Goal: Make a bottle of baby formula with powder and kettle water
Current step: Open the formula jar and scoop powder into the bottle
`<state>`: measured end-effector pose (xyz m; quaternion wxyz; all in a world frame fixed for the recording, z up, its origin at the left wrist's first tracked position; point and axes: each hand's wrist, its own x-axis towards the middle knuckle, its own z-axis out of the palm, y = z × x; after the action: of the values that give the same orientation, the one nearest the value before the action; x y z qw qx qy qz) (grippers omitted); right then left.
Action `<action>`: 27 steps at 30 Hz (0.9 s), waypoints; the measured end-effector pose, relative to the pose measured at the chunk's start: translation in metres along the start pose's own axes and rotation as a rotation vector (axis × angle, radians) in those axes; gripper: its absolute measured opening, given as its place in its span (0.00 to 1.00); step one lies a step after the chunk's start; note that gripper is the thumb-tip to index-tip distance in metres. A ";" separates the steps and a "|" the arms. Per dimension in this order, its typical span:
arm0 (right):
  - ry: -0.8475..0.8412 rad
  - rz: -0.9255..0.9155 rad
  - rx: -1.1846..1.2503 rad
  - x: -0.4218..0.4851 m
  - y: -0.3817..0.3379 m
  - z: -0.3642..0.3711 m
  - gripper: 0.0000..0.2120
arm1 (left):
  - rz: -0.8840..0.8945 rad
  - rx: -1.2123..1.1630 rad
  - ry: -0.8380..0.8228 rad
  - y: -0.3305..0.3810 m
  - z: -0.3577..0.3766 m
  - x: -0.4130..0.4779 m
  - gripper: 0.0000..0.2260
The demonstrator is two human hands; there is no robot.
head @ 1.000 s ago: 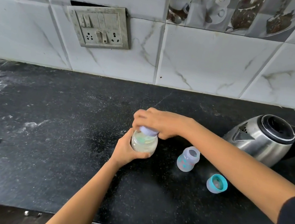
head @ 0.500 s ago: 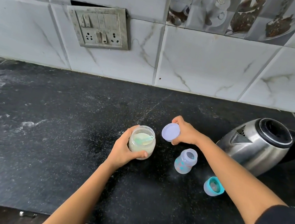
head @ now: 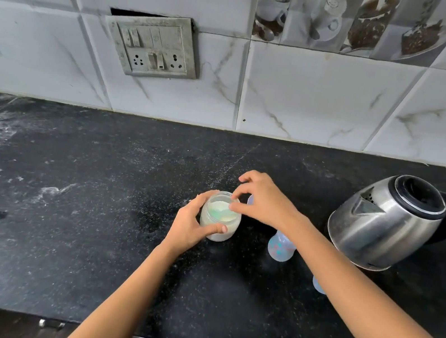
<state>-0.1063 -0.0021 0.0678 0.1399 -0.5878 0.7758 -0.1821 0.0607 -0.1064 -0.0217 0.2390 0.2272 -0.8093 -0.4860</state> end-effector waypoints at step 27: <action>-0.023 0.263 -0.139 -0.019 -0.051 0.038 0.07 | -0.028 0.077 -0.025 -0.005 0.013 -0.007 0.39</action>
<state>-0.0407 -0.0012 0.0565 0.1305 -0.4914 0.8552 -0.1011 0.0586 -0.0958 -0.0326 0.2130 0.2414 -0.8271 -0.4607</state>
